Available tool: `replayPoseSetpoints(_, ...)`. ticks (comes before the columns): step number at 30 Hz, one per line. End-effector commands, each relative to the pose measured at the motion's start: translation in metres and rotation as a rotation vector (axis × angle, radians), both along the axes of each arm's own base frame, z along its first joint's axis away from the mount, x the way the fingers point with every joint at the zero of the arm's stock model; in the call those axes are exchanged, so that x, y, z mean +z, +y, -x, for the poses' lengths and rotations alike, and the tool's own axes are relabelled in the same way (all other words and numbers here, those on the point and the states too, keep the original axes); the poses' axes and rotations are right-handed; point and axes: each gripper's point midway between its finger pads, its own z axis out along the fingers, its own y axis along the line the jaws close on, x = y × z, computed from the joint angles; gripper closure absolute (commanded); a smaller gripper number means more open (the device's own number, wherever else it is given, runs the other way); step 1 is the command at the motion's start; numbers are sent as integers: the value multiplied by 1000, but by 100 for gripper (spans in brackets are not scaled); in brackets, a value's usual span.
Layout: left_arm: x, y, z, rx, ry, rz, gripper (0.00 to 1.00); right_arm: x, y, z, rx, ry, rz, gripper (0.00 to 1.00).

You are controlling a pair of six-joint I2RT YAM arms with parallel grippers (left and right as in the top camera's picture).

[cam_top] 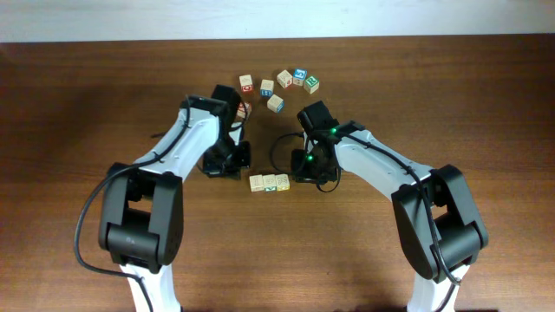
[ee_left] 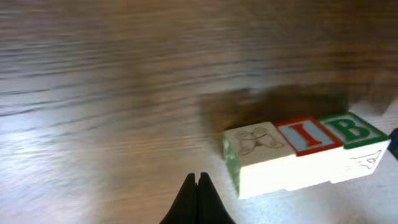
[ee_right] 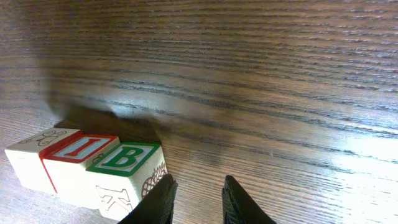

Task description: Rotate 3 blocks

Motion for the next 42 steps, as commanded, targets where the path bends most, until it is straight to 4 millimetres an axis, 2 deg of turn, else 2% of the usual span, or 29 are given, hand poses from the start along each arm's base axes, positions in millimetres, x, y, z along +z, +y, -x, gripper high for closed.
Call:
replayPoseSetpoints(1,-12,-15,12,-19,32,53,100,-7,3,8,28,18,7,73)
replayPoseSetpoints(6,-21,-19,11,-29,8,60,100,-7,9,12,43,16,13,73)
replayPoseSetpoints(14,-22,-21,2,-46,-33,72,100,-7,15,16,2,39,7,74)
replayPoseSetpoints(24,-22,-18,11,-103,-8,67,100,-7,25,20,-23,43,0,74)
replayPoseSetpoints(26,-22,-17,10,-102,-11,67,99,-6,25,19,-24,39,0,68)
replayPoseSetpoints(28,-18,-12,3,-88,-24,63,92,-5,24,15,-24,26,7,65)
replayPoseSetpoints(31,-4,-3,-10,-59,-42,66,89,6,22,4,-29,2,12,63)
replayPoseSetpoints(35,11,7,-24,-66,-71,68,76,19,28,-7,-6,-37,2,63)
replayPoseSetpoints(37,17,16,-31,-52,-87,47,71,28,22,-14,-14,-59,48,63)
replayPoseSetpoints(40,29,28,-45,-15,-118,49,69,49,23,-21,13,-97,98,63)
replayPoseSetpoints(42,41,41,-59,20,-153,50,69,62,36,-14,66,-106,99,63)
